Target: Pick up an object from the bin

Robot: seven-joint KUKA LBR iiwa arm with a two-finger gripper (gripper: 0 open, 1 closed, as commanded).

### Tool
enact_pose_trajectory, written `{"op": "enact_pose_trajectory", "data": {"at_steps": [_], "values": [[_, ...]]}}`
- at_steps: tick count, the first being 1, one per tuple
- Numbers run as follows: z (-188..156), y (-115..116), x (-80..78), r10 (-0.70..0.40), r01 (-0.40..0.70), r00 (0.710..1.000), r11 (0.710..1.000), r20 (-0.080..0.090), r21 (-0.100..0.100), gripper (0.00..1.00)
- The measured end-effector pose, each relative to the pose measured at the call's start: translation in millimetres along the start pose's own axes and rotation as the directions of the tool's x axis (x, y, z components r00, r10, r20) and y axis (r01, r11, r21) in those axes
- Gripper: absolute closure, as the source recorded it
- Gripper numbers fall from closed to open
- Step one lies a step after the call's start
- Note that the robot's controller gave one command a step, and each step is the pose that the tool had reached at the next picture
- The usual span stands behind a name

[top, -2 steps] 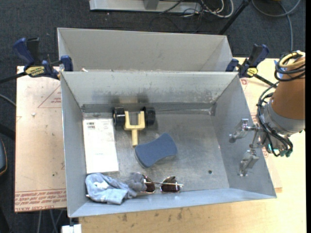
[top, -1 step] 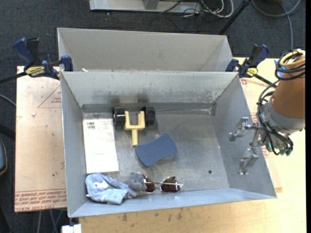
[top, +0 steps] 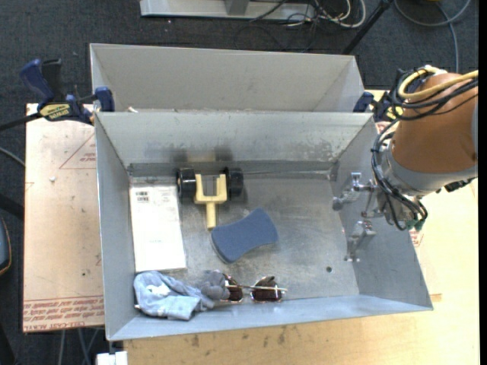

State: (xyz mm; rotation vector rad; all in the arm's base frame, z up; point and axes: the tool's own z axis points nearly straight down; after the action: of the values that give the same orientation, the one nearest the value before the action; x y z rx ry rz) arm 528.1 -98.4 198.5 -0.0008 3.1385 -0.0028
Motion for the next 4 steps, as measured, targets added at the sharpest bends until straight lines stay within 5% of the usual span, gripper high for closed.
{"op": "enact_pose_trajectory", "data": {"at_steps": [1, 2, 3, 4], "values": [[-2.4, 36.6, -14.9, -0.017, 0.017, 1.0, 1.0, -0.001, -0.006, 0.0], [13.8, 35.2, -13.7, -0.06, 0.06, 0.998, 0.998, 0.0, -0.001, 0.0], [24.1, 84.9, -15.9, -0.236, 0.236, 0.972, 0.972, -0.002, -0.002, 0.0], [8.0, 112.7, -15.3, -0.274, 0.274, 0.962, 0.962, -0.001, -0.008, 0.0]]}}
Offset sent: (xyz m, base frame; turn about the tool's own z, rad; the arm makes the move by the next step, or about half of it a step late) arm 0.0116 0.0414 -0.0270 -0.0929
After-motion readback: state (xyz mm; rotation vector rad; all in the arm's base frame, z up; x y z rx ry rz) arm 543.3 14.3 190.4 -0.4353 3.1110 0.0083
